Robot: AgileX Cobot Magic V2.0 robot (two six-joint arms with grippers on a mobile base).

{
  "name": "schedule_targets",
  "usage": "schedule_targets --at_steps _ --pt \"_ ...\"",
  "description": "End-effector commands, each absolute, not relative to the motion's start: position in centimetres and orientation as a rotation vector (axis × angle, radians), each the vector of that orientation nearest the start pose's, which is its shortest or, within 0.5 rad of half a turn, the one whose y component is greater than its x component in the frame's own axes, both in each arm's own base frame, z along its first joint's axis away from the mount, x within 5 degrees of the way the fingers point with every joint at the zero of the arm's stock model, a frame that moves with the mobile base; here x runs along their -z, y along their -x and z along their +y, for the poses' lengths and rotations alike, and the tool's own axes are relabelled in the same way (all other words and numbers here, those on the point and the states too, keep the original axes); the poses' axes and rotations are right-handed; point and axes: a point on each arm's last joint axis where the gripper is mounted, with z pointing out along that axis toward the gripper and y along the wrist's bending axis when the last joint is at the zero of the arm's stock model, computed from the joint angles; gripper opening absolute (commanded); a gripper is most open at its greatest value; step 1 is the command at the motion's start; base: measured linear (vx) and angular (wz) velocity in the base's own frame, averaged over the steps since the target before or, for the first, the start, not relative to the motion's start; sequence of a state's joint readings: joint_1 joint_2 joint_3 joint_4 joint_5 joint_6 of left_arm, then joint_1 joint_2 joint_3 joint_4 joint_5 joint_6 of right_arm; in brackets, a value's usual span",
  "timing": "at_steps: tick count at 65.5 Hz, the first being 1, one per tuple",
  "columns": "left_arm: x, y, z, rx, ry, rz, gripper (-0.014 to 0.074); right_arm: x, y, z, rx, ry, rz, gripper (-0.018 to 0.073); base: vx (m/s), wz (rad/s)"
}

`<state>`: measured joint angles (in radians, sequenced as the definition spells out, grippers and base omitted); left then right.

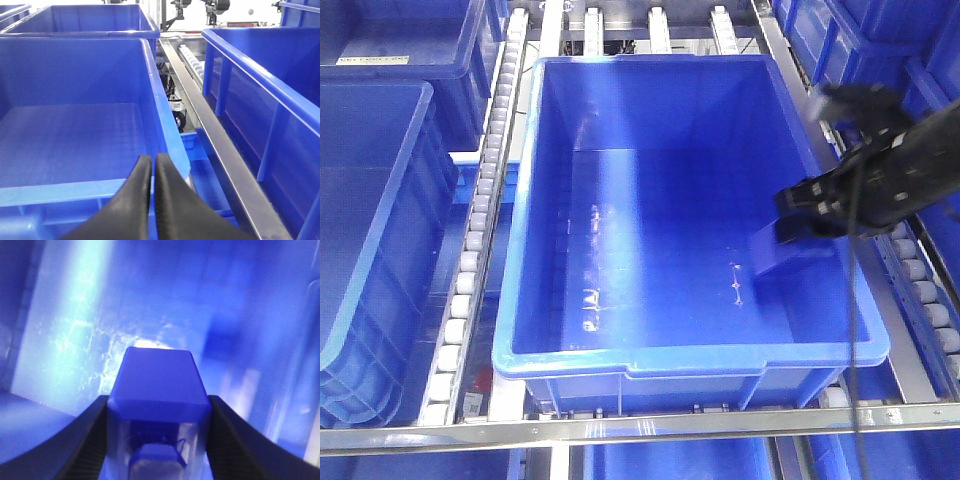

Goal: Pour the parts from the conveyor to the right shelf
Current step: 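Lower the right gripper with the block into the blue bin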

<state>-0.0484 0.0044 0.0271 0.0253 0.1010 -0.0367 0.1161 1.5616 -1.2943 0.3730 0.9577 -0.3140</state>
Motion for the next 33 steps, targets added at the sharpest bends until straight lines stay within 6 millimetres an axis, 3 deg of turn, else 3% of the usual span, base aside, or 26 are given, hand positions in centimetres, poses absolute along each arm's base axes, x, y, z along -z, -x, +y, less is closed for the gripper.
schedule_targets --at_steps 1,10,24,33 --pt "-20.9 -5.8 -0.3 0.064 -0.021 1.532 -0.0006 -31.8 -32.9 6.9 -0.453 0.350 2.523 -0.0004 0.00 0.00" --pt "-20.9 -5.8 -0.3 0.064 -0.021 1.532 -0.0006 -31.3 -33.9 8.4 -0.433 0.405 2.534 -0.0003 0.00 0.00" --pt "-20.9 -5.8 -0.3 0.064 -0.021 1.532 -0.0006 -30.5 -36.2 12.5 -0.345 0.488 2.580 -0.0003 0.00 0.00" --pt "-20.9 -5.8 -0.3 0.064 -0.021 1.532 -0.0006 -29.5 -38.2 13.7 -0.352 0.522 2.645 -0.0003 0.00 0.00"
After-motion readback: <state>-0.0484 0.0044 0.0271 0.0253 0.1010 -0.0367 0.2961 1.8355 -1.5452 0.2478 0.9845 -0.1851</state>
